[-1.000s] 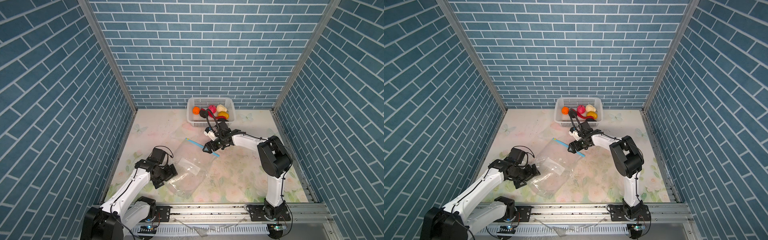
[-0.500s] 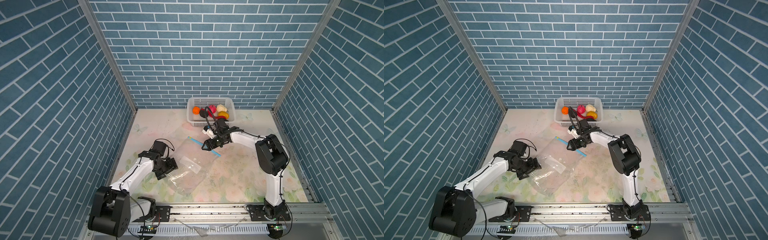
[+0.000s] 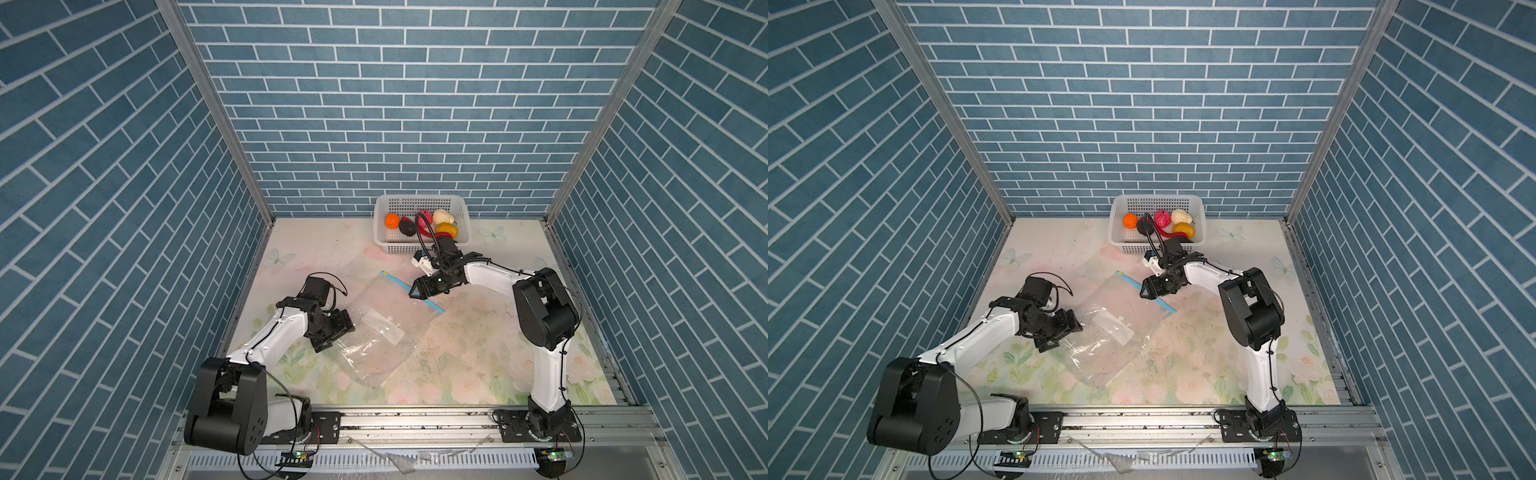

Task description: Place the food in the zip-top bag and seal the zipper

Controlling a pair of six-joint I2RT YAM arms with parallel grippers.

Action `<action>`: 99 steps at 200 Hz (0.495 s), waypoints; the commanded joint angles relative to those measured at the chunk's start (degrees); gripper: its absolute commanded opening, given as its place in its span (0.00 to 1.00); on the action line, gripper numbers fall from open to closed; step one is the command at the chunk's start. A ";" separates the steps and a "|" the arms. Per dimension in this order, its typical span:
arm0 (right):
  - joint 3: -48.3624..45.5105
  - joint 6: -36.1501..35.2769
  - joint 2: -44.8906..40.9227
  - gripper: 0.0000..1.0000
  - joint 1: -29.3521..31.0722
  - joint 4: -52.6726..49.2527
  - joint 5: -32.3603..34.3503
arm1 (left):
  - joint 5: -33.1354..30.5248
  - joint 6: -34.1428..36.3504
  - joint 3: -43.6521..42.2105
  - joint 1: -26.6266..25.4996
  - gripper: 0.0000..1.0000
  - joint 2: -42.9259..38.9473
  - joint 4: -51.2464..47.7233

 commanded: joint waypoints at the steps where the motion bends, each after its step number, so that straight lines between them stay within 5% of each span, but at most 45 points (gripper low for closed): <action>1: -3.68 1.63 -3.39 0.70 -0.88 3.75 4.58 | 0.96 1.44 1.06 0.33 0.82 1.36 1.97; 29: -4.81 4.19 -2.39 0.71 -1.13 4.57 3.20 | 0.76 1.75 0.75 0.50 0.82 1.74 2.91; 99: -8.91 10.48 -2.33 0.54 0.38 9.71 -4.18 | 0.41 3.25 1.95 1.21 0.81 4.23 3.75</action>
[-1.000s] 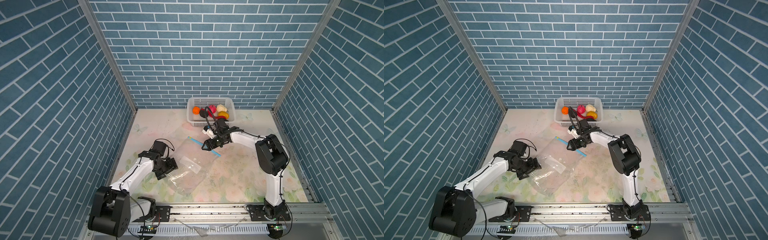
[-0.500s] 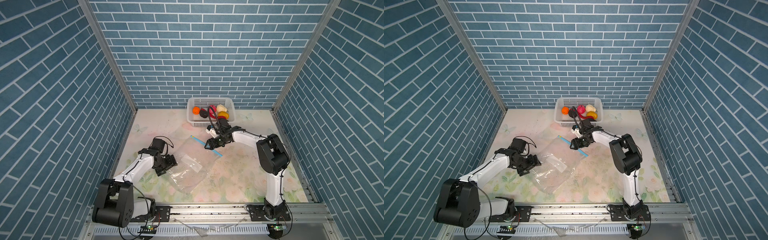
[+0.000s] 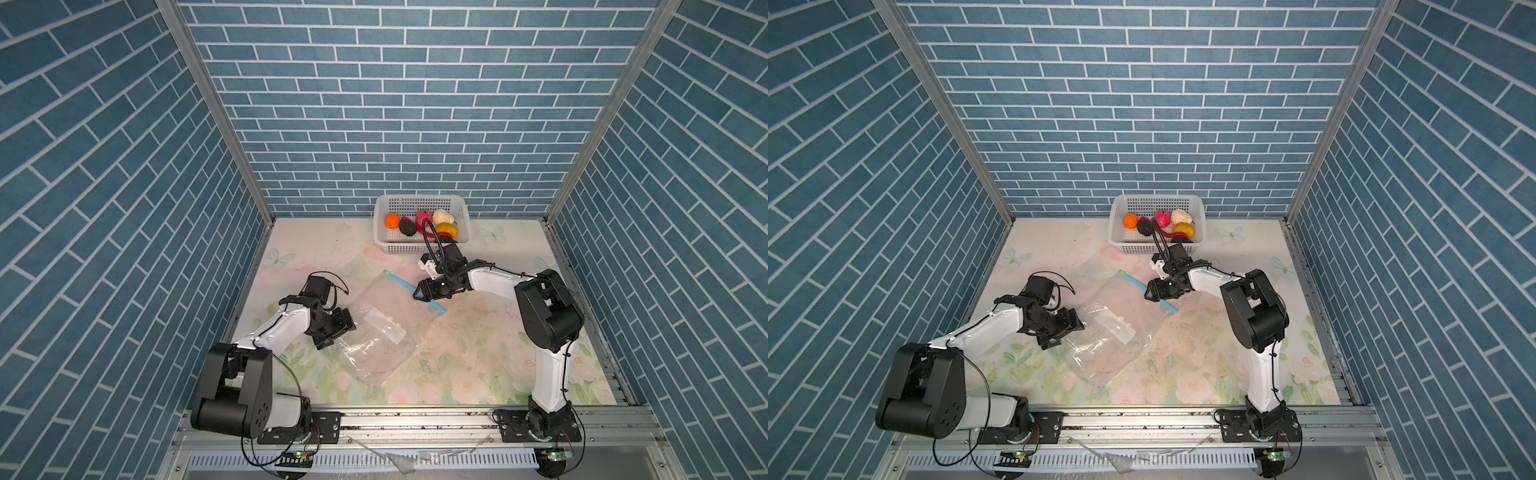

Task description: Place the food in the zip-top bag and seal the zipper

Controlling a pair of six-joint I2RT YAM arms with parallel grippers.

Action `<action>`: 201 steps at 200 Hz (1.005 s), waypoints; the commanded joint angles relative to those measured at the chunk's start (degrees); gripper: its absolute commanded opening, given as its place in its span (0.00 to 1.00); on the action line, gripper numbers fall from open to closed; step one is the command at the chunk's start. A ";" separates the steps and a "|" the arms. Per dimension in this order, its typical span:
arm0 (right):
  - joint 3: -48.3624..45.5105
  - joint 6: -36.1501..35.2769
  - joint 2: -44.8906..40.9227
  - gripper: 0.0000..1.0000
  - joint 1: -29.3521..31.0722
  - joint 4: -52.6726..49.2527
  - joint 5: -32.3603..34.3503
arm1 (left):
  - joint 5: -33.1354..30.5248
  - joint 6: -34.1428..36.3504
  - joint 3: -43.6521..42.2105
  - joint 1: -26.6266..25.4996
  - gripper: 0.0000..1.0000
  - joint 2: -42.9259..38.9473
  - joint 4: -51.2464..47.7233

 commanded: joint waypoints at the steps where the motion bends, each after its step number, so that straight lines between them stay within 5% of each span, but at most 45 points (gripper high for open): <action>1: -2.39 3.26 -1.12 0.54 0.38 2.40 -3.32 | -0.16 1.34 1.88 0.51 0.81 0.73 0.33; 81: -8.73 9.29 -4.08 0.26 0.05 11.80 -8.51 | -0.94 3.25 4.92 1.89 0.81 3.41 -0.09; 201: -12.94 11.85 -7.61 0.07 -0.67 15.34 -9.95 | -2.60 4.98 5.48 4.04 0.81 3.00 -1.48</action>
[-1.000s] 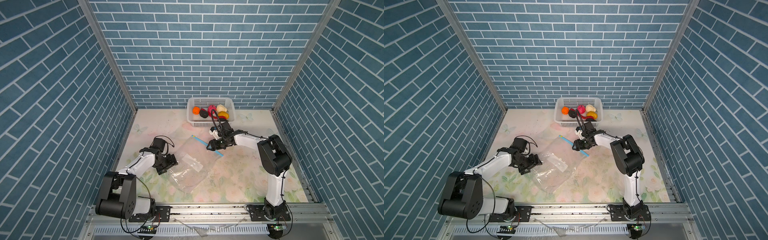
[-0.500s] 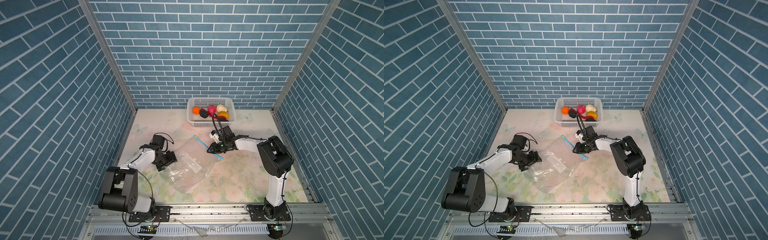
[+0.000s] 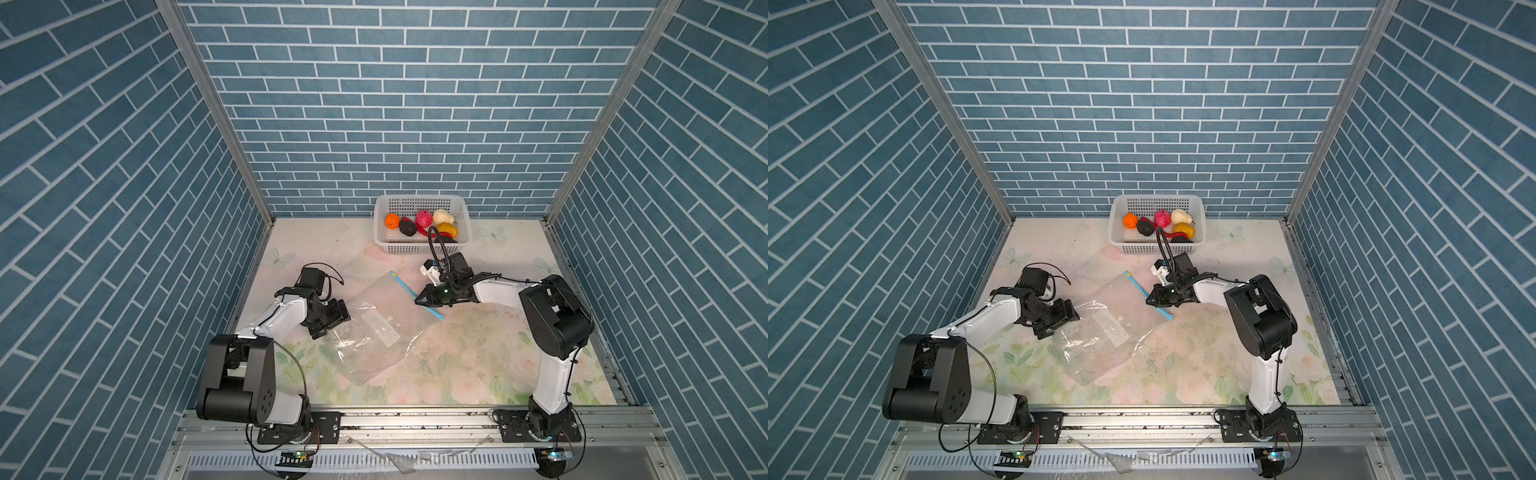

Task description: Place the food in the zip-top bag and seal the zipper

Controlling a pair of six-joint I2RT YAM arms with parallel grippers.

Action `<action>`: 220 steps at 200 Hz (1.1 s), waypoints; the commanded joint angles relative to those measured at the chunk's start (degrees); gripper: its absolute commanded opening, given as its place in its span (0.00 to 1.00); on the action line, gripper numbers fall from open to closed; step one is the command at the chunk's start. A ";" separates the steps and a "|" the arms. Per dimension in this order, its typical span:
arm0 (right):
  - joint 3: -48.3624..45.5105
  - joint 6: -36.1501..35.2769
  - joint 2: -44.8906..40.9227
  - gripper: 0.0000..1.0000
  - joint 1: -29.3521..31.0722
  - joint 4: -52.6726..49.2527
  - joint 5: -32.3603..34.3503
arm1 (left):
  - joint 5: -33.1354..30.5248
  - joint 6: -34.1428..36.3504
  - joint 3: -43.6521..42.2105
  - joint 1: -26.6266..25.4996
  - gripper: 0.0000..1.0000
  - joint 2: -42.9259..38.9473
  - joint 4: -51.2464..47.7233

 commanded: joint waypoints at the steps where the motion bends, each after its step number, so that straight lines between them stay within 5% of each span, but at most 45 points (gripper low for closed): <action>1: -2.50 1.70 -2.84 0.07 -0.21 2.65 -1.56 | -0.92 0.96 1.08 0.43 0.81 -0.17 -1.70; 118: -15.74 7.31 -5.88 0.00 6.76 39.24 7.50 | -4.23 7.57 16.33 0.73 0.81 -5.54 -16.08; 186: -17.79 7.08 -5.44 0.00 8.14 45.55 9.04 | -12.49 12.45 19.54 2.01 0.85 -4.37 -19.90; 220: -18.72 6.77 -6.72 0.00 8.48 45.37 10.91 | -10.84 12.07 20.35 2.75 0.87 -4.92 -19.69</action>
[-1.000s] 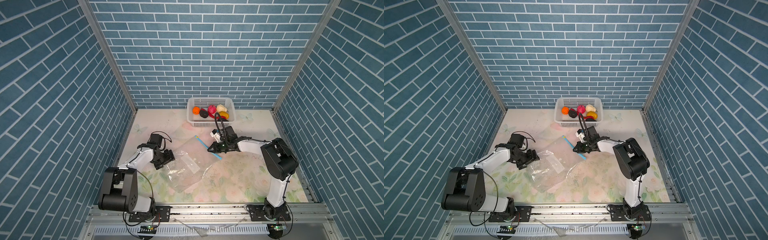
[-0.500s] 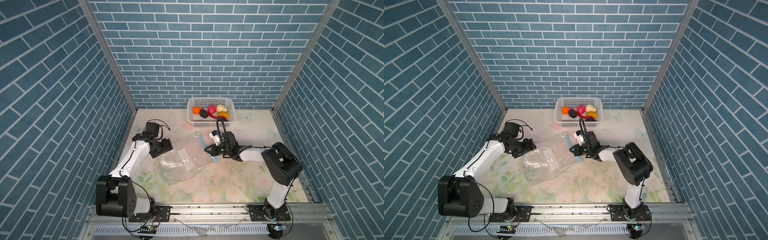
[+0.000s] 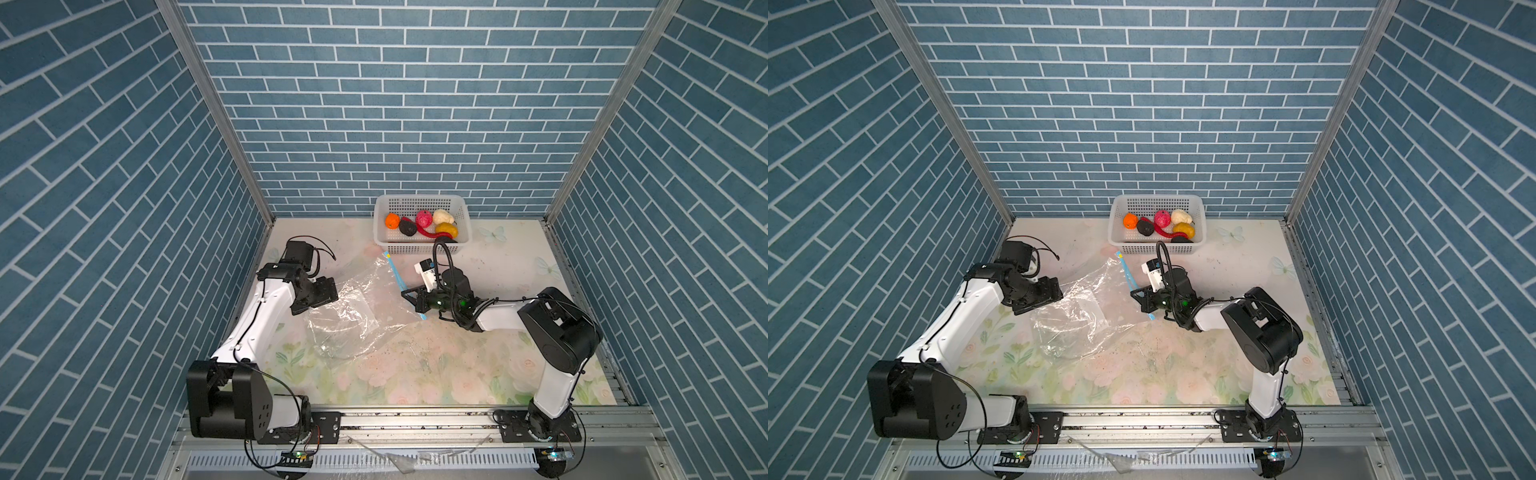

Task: Place the food in the zip-top bag and seal the zipper
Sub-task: 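Lift the right gripper with the zipper strip, opening the bag mouth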

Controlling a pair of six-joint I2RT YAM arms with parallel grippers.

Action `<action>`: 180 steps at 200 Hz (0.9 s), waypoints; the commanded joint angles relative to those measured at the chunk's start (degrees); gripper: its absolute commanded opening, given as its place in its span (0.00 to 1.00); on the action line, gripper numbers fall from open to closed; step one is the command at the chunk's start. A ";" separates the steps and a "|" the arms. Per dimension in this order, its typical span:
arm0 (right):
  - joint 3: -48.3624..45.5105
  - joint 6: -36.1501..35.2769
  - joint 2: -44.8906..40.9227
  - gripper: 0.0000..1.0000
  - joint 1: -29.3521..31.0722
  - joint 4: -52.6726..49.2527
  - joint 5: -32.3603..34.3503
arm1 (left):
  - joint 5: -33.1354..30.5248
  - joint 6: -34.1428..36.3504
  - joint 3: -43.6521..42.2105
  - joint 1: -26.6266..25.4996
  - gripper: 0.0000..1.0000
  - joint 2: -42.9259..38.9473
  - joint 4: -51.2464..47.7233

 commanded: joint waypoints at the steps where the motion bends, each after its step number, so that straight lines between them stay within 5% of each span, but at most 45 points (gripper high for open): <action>1: -1.70 0.50 -1.64 0.00 0.57 2.46 2.26 | -0.47 1.07 1.26 0.54 0.87 -0.43 -1.66; 59: -2.20 -0.49 0.43 0.00 2.79 8.83 2.87 | 4.17 -0.81 -2.62 -0.46 0.87 -4.51 0.12; 93: -2.21 -4.54 2.46 0.00 5.16 14.69 4.08 | 8.23 -6.09 -3.08 -10.09 0.86 -4.96 7.30; 129: -5.56 -10.87 9.09 0.00 7.15 34.73 5.25 | 9.05 -7.15 0.48 -17.28 0.83 0.11 9.62; 180: -3.94 -23.78 9.49 0.00 9.57 28.95 7.92 | 9.47 -7.30 0.86 -18.81 0.82 1.94 11.26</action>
